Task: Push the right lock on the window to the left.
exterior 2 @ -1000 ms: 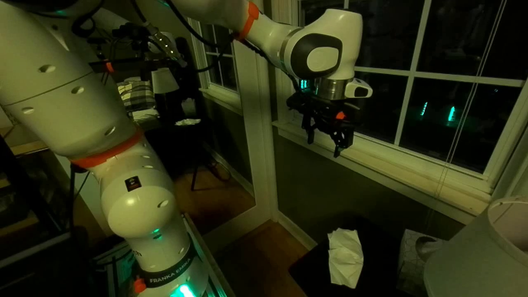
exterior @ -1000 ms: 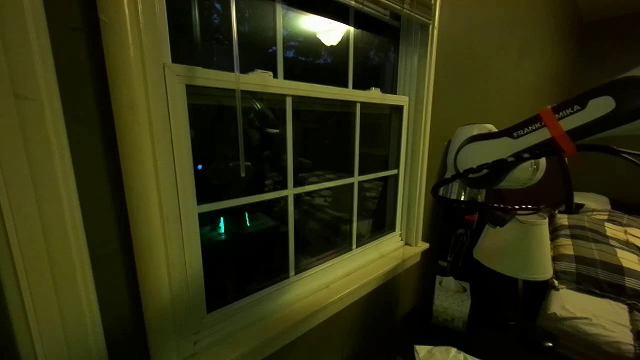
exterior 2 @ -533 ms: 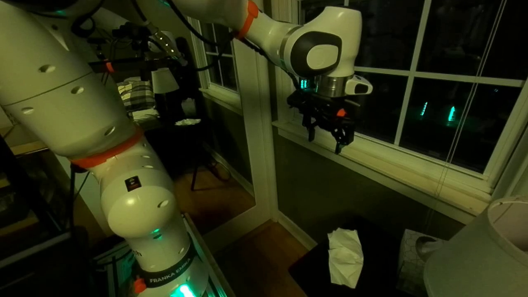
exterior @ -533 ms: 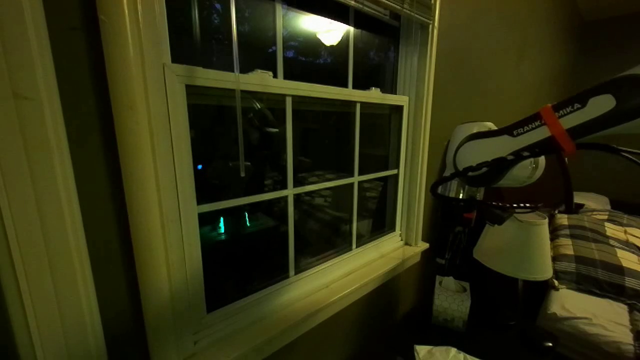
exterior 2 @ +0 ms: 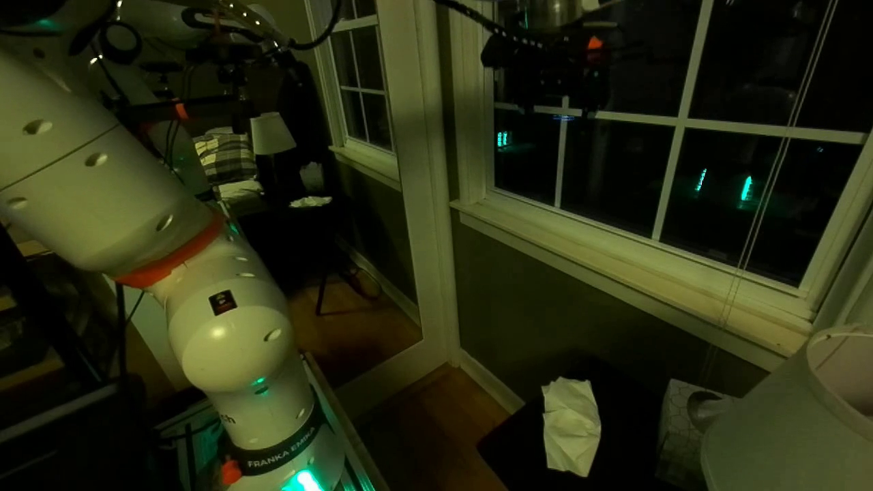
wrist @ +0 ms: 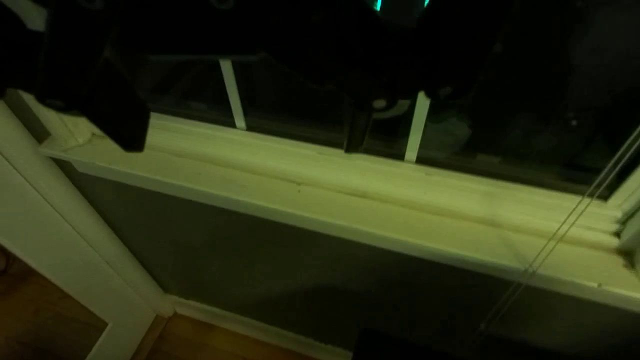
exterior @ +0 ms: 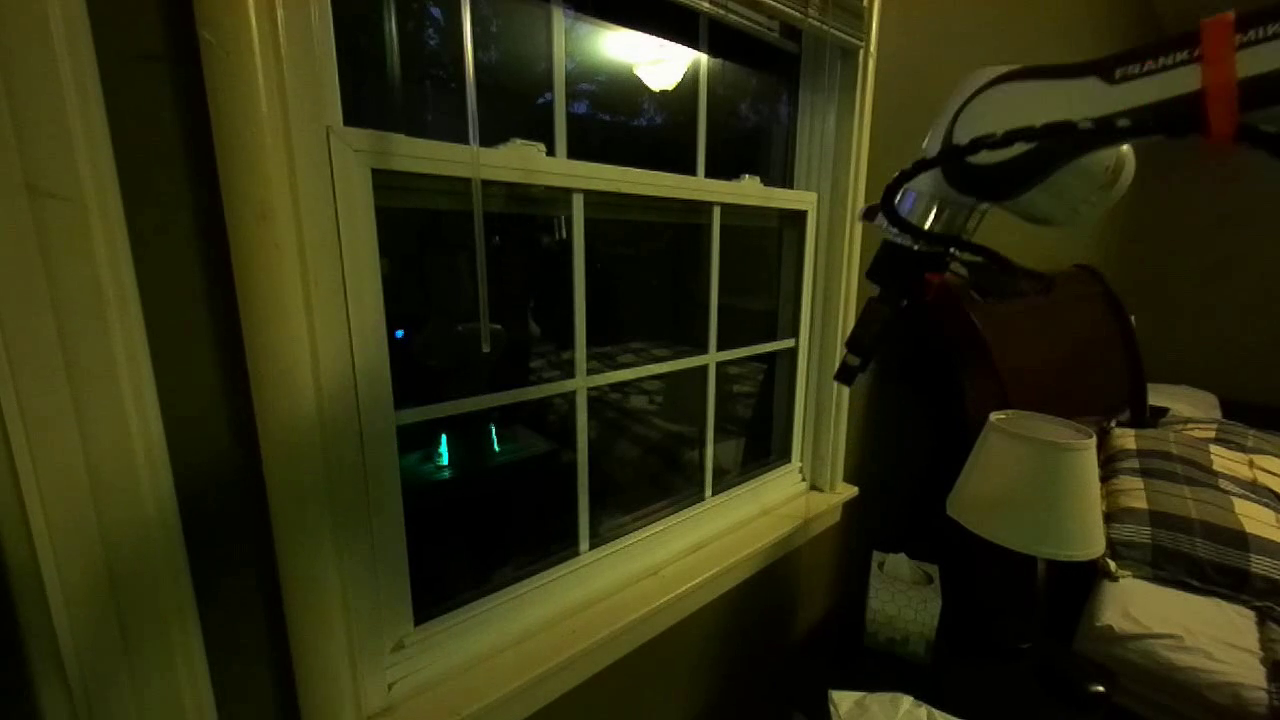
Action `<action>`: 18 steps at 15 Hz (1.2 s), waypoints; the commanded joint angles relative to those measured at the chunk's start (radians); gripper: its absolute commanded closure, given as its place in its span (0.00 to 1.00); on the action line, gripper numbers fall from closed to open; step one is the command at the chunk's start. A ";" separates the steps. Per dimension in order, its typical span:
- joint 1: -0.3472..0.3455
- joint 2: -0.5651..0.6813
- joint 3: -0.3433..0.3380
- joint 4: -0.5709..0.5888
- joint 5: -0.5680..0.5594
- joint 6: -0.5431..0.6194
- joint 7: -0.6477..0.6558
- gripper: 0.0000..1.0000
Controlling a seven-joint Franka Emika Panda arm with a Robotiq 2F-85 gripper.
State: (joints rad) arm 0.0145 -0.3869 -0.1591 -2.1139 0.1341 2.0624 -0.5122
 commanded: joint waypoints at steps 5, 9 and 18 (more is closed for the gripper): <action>0.016 0.002 -0.090 0.379 -0.010 -0.268 -0.337 0.00; -0.004 -0.006 -0.085 0.420 0.032 -0.255 -0.344 0.00; 0.006 0.173 -0.155 0.671 0.181 -0.301 -0.384 0.00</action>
State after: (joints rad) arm 0.0247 -0.3230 -0.2678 -1.6038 0.2180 1.8047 -0.8650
